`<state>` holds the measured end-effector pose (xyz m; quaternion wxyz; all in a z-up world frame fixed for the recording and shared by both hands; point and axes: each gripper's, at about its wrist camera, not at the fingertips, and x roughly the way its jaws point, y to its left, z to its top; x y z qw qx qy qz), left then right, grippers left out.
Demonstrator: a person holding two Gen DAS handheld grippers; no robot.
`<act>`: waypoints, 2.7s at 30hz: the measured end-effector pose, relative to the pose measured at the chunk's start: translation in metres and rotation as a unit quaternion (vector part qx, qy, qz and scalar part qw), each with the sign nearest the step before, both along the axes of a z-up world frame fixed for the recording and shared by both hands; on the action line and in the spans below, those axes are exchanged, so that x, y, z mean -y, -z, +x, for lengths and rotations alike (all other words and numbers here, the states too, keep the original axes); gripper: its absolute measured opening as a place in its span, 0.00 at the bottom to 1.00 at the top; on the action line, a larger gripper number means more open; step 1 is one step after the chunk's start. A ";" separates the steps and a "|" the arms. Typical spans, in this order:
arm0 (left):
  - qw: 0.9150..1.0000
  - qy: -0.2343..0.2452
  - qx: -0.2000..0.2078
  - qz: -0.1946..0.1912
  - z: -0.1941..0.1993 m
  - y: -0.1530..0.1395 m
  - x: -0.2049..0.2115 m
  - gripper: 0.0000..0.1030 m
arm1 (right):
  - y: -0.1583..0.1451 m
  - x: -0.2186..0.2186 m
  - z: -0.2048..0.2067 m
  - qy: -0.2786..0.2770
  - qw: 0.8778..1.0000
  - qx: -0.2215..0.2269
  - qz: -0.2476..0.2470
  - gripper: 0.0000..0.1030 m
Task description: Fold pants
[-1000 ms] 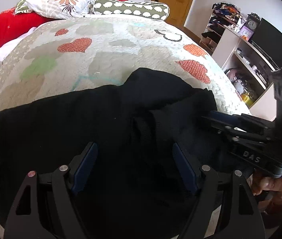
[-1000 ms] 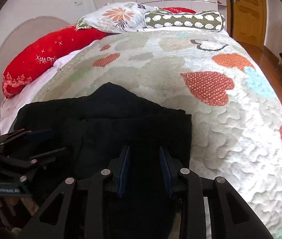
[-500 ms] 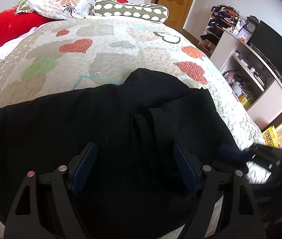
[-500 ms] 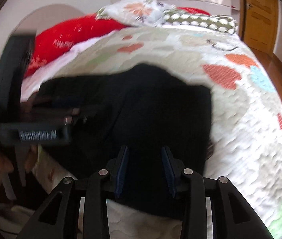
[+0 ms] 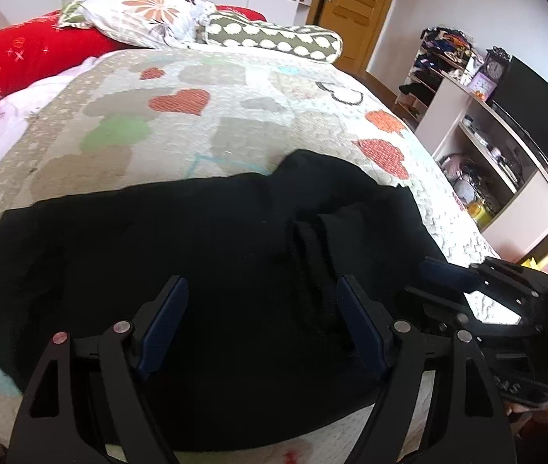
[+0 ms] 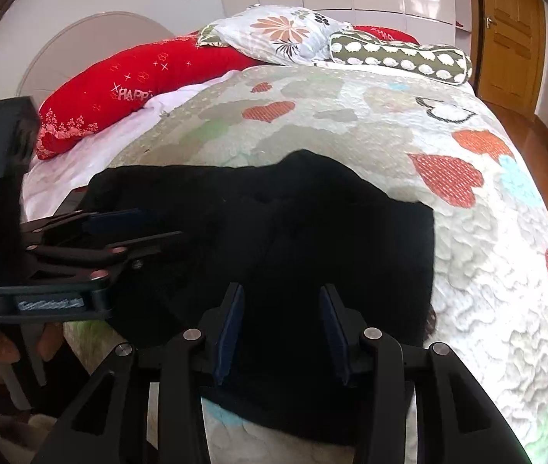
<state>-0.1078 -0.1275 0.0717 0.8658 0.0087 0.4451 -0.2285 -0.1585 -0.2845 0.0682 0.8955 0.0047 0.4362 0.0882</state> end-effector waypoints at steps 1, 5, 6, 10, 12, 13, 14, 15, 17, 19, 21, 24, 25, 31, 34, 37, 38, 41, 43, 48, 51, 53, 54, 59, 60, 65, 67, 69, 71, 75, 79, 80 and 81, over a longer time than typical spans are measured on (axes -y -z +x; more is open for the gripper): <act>1.000 -0.004 0.001 -0.001 0.000 -0.002 -0.004 0.77 | 0.003 -0.001 0.004 0.001 1.000 0.000 -0.002 0.41; 1.000 -0.020 0.004 -0.009 -0.002 -0.006 -0.022 0.77 | 0.018 -0.006 0.017 -0.006 1.000 -0.016 0.006 0.42; 1.000 -0.022 0.004 -0.011 -0.003 -0.007 -0.026 0.77 | 0.017 -0.007 0.018 -0.005 1.000 -0.015 0.004 0.42; 0.999 -0.039 0.004 -0.016 -0.005 -0.008 -0.047 0.79 | 0.000 -0.015 0.020 -0.016 1.000 -0.002 0.006 0.46; 0.999 -0.050 0.004 -0.016 -0.006 -0.009 -0.057 0.79 | -0.009 -0.024 0.026 -0.031 0.999 0.007 0.005 0.53; 0.998 -0.055 0.005 -0.015 -0.006 -0.010 -0.060 0.79 | -0.012 -0.028 0.028 -0.038 0.999 0.009 0.008 0.56; 0.998 -0.062 0.007 -0.013 -0.006 -0.011 -0.066 0.79 | -0.015 -0.034 0.032 -0.046 0.999 0.012 0.012 0.56; 0.998 -0.066 0.009 -0.013 -0.006 -0.013 -0.070 0.79 | -0.017 -0.040 0.036 -0.052 0.998 0.013 0.015 0.56; 0.997 -0.075 0.011 -0.012 -0.007 -0.015 -0.078 0.80 | -0.020 -0.053 0.046 -0.067 0.997 0.015 0.018 0.57; 0.996 -0.083 0.015 -0.009 -0.008 -0.016 -0.086 0.81 | -0.022 -0.069 0.059 -0.081 0.996 0.014 0.014 0.59; 0.996 -0.092 0.017 -0.006 -0.009 -0.016 -0.095 0.81 | -0.023 -0.083 0.068 -0.095 0.995 0.012 0.013 0.60; 0.994 -0.107 0.013 -0.009 -0.009 -0.014 -0.109 0.81 | -0.022 -0.103 0.079 -0.115 0.993 0.009 0.013 0.63; 0.994 -0.112 0.010 -0.011 -0.009 -0.013 -0.114 0.81 | -0.021 -0.112 0.083 -0.126 0.992 0.008 0.011 0.66; 0.988 -0.144 -0.008 -0.063 -0.028 -0.001 -0.157 0.85 | -0.022 -0.160 0.098 -0.181 0.983 0.011 -0.005 0.74; 0.984 -0.164 -0.029 -0.065 -0.035 0.014 -0.173 0.85 | -0.019 -0.184 0.110 -0.208 0.978 0.010 -0.016 0.76; 0.979 -0.179 -0.041 -0.086 -0.033 0.024 -0.180 0.85 | -0.013 -0.205 0.125 -0.232 0.973 -0.001 -0.019 0.76; 0.977 -0.182 -0.047 -0.099 -0.030 0.027 -0.181 0.85 | -0.010 -0.211 0.130 -0.239 0.971 -0.007 -0.023 0.77; 0.975 -0.180 -0.048 -0.117 -0.021 0.029 -0.177 0.85 | 0.002 -0.228 0.143 -0.261 0.964 -0.022 -0.034 0.77; 0.976 -0.180 -0.041 -0.118 -0.016 0.031 -0.174 0.85 | 0.011 -0.234 0.151 -0.265 0.963 -0.035 -0.037 0.77; 0.974 -0.188 -0.038 -0.122 -0.005 0.040 -0.167 0.85 | 0.033 -0.239 0.169 -0.264 0.962 -0.062 0.004 0.74; 0.974 -0.188 -0.026 -0.120 -0.003 0.040 -0.165 0.85 | 0.046 -0.236 0.173 -0.252 0.964 -0.079 0.024 0.51; 0.973 -0.190 -0.020 -0.132 -0.004 0.037 -0.167 0.76 | 0.042 -0.232 0.169 -0.248 0.966 -0.070 0.033 0.44; 0.973 -0.189 -0.013 -0.133 -0.006 0.032 -0.168 0.57 | 0.036 -0.227 0.167 -0.247 0.966 -0.067 0.046 0.42; 0.979 -0.146 0.042 -0.138 -0.020 -0.013 -0.158 0.36 | -0.026 -0.175 0.149 -0.231 0.965 -0.007 0.124 0.32; 0.980 -0.136 0.058 -0.136 -0.025 -0.023 -0.152 0.36 | -0.039 -0.162 0.144 -0.227 0.966 0.009 0.128 0.32; 0.980 -0.033 0.135 -0.144 -0.050 -0.082 -0.089 0.30 | -0.089 -0.070 0.110 -0.161 0.972 0.078 0.152 0.22; 0.978 0.012 0.141 -0.152 -0.053 -0.092 -0.061 0.27 | -0.094 -0.032 0.098 -0.126 0.975 0.093 0.158 0.15; 0.978 0.065 0.124 -0.156 -0.054 -0.089 -0.022 0.21 | -0.091 0.006 0.084 -0.083 0.980 0.093 0.157 0.11; 0.978 0.110 0.100 -0.148 -0.052 -0.072 0.020 0.20 | -0.078 0.037 0.071 -0.038 0.987 0.076 0.136 0.14; 0.984 0.142 0.015 -0.105 -0.045 -0.018 0.072 0.13 | -0.053 0.081 0.039 0.022 0.989 0.046 0.140 0.26; 0.984 0.151 0.037 -0.092 -0.058 -0.032 0.062 0.18 | -0.036 0.100 0.016 0.038 0.976 0.045 0.209 0.66; 0.983 0.150 0.050 -0.091 -0.060 -0.040 0.052 0.24 | -0.031 0.098 0.014 0.032 0.973 0.040 0.226 0.66; 0.983 0.146 0.061 -0.088 -0.062 -0.047 0.044 0.43 | -0.026 0.091 0.014 0.026 0.971 0.033 0.237 0.66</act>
